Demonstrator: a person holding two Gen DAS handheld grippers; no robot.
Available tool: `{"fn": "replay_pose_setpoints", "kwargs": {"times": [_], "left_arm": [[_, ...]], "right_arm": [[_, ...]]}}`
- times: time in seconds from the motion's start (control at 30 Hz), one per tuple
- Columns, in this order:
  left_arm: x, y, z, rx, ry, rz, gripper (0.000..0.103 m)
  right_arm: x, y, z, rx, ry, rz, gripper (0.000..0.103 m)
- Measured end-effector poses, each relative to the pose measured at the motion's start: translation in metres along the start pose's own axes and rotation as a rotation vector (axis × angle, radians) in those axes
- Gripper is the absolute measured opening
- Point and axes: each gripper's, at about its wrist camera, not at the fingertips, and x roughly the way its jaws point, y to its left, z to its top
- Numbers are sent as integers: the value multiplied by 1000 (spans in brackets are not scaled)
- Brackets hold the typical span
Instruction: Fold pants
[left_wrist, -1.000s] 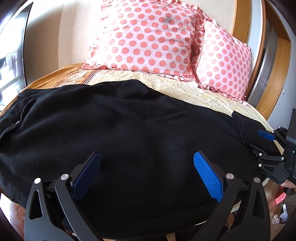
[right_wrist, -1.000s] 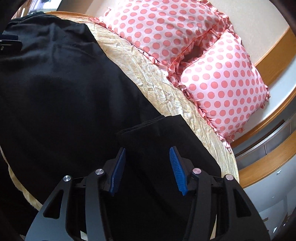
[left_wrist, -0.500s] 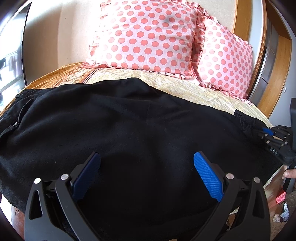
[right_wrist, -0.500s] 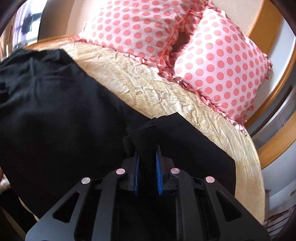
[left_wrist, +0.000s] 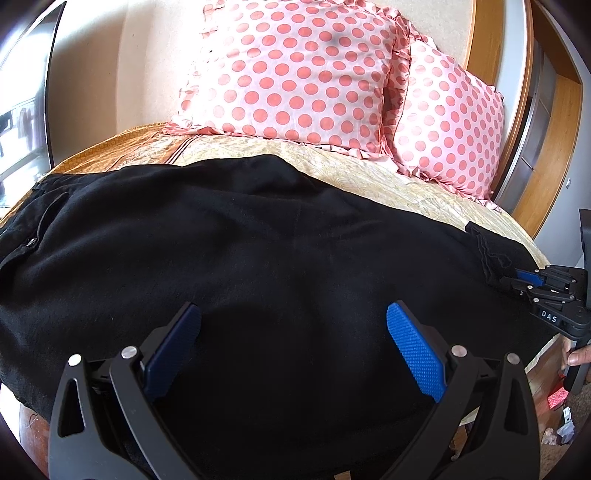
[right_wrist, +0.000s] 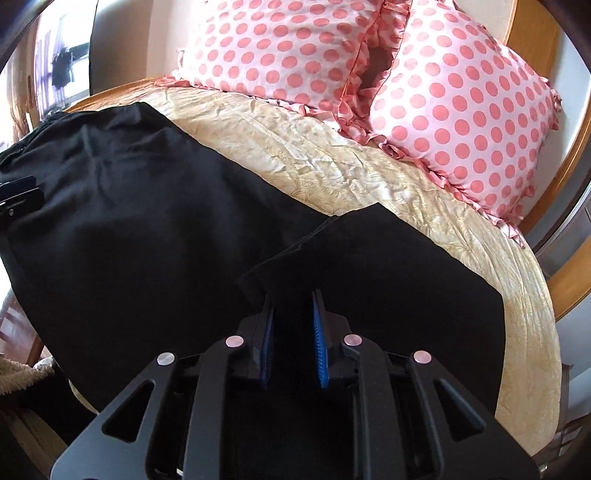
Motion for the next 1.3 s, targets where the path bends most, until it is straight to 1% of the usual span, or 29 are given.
{"fn": "replay_pose_setpoints", "kwargs": {"times": [0.03,0.07,0.1,0.2,0.27,0.33,0.4,0.53,0.57,0.6,0.63,0.67,0.7,0.73,0.77,0.83,0.97,1.03,1.1,1.13,1.17,1.23,1.3], "left_arm": [[0,0,0,3,0,0,101],[0,0,0,5,-1,3,101],[1,-1,0,5,-2,5,101],[2,-1,1,-1,-5,4,101],[2,-1,1,-1,-5,1,101],[2,0,1,0,-4,-4,101],[1,0,0,2,-5,-6,101],[1,0,0,0,-7,-7,101],[1,1,0,-2,-8,-8,101],[1,1,-1,-1,-8,-9,101],[1,1,0,0,-8,-9,101],[1,0,0,0,-7,-10,101],[1,1,0,1,-7,-12,101],[1,1,0,1,-8,-14,101],[1,2,0,0,-7,-15,101],[1,2,1,-3,-7,-16,101],[3,3,3,-7,-6,-21,101],[3,3,3,-6,-7,-20,101],[4,3,4,-3,-8,-20,101],[4,4,4,-3,-8,-21,101],[4,3,4,-5,-6,-22,101],[5,4,4,-7,-6,-31,101],[5,6,5,-15,-8,-39,101]], "right_arm": [[-2,-1,-2,7,7,12,34],[-3,-1,-4,4,10,12,50],[-6,1,-6,-13,4,1,52],[-2,7,-8,-64,2,-64,51],[1,8,-6,-69,-2,-71,50],[4,14,-4,-117,-8,-105,50],[7,25,-2,-201,-14,-158,50],[15,35,6,-289,-17,-217,50],[17,38,6,-316,-21,-237,48],[21,44,6,-369,-16,-276,44],[26,51,4,-430,-1,-335,28],[30,57,1,-485,2,-408,23],[35,66,-4,-560,-1,-495,22],[36,71,-7,-595,7,-524,21],[36,72,-7,-595,11,-522,21],[32,74,-6,-571,13,-490,21],[31,60,-1,-468,33,-408,22],[33,58,2,-450,31,-408,21],[35,52,7,-404,28,-391,19],[35,46,9,-359,20,-370,13],[32,41,11,-305,12,-338,10],[22,22,19,-155,-10,-213,10],[11,7,25,-46,-39,-115,10]]}}
